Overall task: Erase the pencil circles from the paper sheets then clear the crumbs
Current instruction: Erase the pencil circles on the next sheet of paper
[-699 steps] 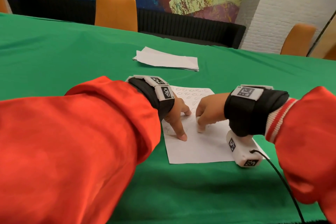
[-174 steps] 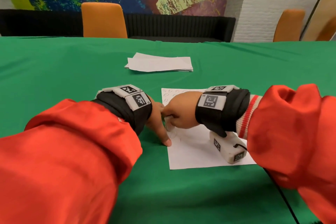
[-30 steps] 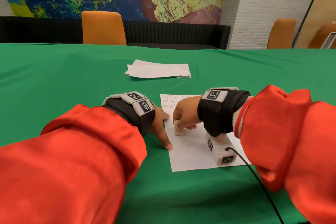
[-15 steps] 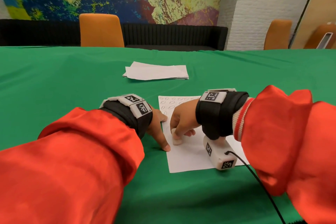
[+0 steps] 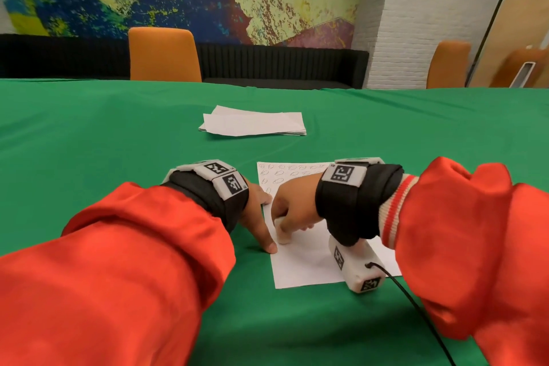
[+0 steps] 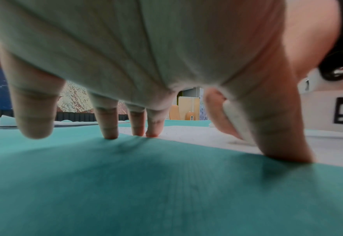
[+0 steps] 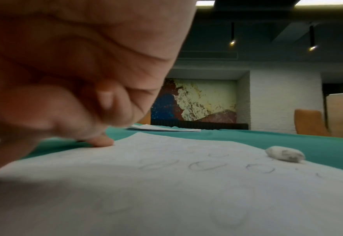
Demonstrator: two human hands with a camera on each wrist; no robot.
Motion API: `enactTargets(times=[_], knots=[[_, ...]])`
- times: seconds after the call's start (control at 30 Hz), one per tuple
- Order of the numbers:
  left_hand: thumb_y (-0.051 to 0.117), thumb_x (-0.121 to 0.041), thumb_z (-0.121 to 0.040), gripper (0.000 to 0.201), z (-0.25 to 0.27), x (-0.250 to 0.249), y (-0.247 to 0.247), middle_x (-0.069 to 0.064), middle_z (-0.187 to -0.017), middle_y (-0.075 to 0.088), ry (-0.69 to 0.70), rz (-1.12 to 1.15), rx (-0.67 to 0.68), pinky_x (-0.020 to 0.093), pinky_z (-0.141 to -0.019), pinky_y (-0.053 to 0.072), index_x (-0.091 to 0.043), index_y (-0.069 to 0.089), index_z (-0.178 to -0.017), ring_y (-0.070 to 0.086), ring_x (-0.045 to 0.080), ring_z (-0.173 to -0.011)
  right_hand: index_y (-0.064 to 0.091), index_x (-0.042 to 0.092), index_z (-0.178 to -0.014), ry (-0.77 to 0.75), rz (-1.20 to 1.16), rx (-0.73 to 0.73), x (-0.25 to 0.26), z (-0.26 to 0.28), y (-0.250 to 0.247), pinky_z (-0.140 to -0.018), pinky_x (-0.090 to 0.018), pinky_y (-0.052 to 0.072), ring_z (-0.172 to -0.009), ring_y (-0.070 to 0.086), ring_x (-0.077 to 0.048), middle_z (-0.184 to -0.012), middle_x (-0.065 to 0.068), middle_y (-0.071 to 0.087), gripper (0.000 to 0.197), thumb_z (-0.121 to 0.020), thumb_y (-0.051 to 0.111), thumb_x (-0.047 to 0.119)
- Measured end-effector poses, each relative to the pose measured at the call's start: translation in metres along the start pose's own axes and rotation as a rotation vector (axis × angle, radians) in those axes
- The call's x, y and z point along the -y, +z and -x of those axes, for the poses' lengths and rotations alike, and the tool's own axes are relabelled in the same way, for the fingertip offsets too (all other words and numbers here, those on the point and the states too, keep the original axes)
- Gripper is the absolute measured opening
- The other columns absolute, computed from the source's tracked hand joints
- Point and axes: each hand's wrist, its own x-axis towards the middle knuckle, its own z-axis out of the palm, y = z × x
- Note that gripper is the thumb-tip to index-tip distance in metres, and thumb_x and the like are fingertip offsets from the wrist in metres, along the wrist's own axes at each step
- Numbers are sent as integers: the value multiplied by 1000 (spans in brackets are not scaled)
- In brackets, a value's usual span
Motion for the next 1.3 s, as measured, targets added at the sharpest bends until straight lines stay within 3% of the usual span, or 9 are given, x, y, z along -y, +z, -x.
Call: enactTargets(times=[0.1, 0.2, 0.33, 0.4, 0.5, 0.6, 0.77, 1.07, 1.3], knots=[[69, -57, -76, 82, 0, -1, -1, -2, -146, 38, -2, 8, 2, 24, -87, 31, -21, 35, -142, 42, 19, -129, 64, 15, -79, 11, -10, 37, 1, -1, -2, -66, -21, 45, -55, 53, -8, -59, 5, 56, 12, -84, 63, 25], [69, -57, -75, 85, 0, 0, -1, -1, -146, 38, 0, 19, 14, 27, -97, 33, -21, 34, -143, 42, 19, -130, 58, 17, -66, 58, -7, 8, -5, -4, -4, -63, -21, 43, -57, 54, -10, -58, 5, 56, 21, -84, 62, 27], [69, -58, -74, 89, 1, 0, 0, 0, -147, 36, -5, 19, 14, 28, -104, 31, -18, 31, -145, 38, 18, -133, 60, 18, -70, 60, -53, 91, -5, 0, 0, -58, -19, 42, -57, 54, -8, -59, 6, 57, 15, -83, 63, 25], [70, -57, -74, 91, 2, 1, 0, 0, -148, 35, -8, 29, 16, 29, -106, 30, -17, 30, -146, 36, 18, -134, 60, 19, -73, 90, -160, 16, -14, 4, 0, -53, -17, 38, -56, 51, -6, -62, 6, 56, 12, -84, 63, 24], [69, -57, -75, 91, 6, -2, -1, 1, -150, 31, -6, 21, -1, 29, -106, 29, -16, 30, -146, 34, 19, -136, 59, 13, -84, 175, -547, -254, -37, 9, -3, -56, -20, 42, -63, 51, -10, -70, 3, 56, 8, -89, 57, 19], [63, -59, -79, 94, 14, -7, -2, 1, -157, 13, -2, -25, -39, 30, -112, 18, -17, 18, -151, 19, 18, -143, 54, 6, -81, 228, -1215, -429, -52, 21, -2, -63, -27, 44, -68, 52, -16, -77, -7, 56, 15, -94, 45, 8], [59, -64, -79, 101, 27, -7, -4, -5, -159, -5, -34, -67, -49, 35, -116, 9, -23, 3, -153, 7, 15, -146, 47, 5, -77, 217, -1777, -511, -52, 41, 9, -73, -34, 48, -77, 56, -25, -89, -17, 57, 24, -97, 35, 9], [55, -64, -82, 101, 44, -31, 6, 5, -159, 10, -122, -134, -45, 31, -112, 21, -16, 2, -153, 19, 22, -144, 47, 3, -82, 205, -1999, -338, -12, 34, 44, -92, -38, 41, -108, 52, -34, -124, -26, 53, 30, -100, 26, 14], [44, -63, -89, 86, 43, -55, 17, 6, -156, 22, -53, -134, -7, 26, -105, 22, -10, 15, -151, 29, 20, -139, 48, -3, -100, 217, -2106, -363, -6, 32, 48, -99, -38, 40, -121, 49, -35, -130, -27, 49, 25, -100, 27, 10]])
